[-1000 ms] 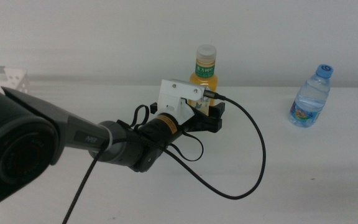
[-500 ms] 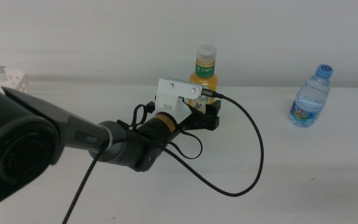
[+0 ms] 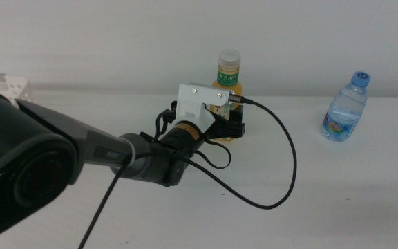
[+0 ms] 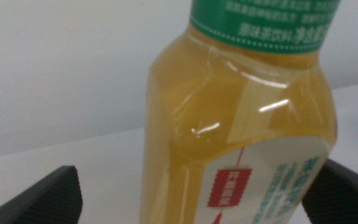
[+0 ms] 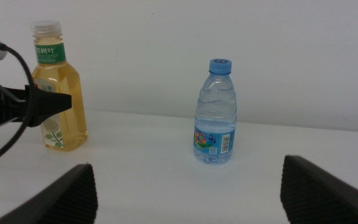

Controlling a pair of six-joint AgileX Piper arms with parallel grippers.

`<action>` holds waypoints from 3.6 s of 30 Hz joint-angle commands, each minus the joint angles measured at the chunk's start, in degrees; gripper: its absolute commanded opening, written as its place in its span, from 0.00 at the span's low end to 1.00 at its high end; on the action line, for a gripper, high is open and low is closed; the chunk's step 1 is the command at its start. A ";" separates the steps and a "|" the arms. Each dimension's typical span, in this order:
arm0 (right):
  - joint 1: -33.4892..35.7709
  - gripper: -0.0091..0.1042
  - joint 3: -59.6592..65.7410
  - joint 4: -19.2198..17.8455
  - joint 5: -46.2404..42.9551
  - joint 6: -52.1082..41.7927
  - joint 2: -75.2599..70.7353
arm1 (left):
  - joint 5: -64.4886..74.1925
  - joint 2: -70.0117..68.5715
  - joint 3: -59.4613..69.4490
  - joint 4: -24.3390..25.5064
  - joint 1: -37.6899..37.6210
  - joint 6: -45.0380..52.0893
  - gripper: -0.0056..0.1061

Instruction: Use arms to grab the bottles and put them into the dustbin to the left of the table.

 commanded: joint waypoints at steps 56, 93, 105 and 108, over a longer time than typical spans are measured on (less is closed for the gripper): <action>-0.11 0.78 2.47 0.00 -0.38 -0.14 -2.30 | 1.88 6.01 -12.21 -3.32 -0.04 13.05 0.03; -0.11 0.78 2.47 0.00 -0.38 -0.14 -2.30 | 106.61 -40.58 -11.41 1.07 37.19 24.52 0.03; -0.11 0.78 2.47 0.00 -0.38 -0.14 -2.30 | 115.45 -31.92 -22.59 7.68 54.33 30.89 0.03; -0.11 0.78 2.47 0.00 -0.38 -0.14 -2.30 | 115.45 -29.60 -22.47 9.12 56.72 34.04 0.03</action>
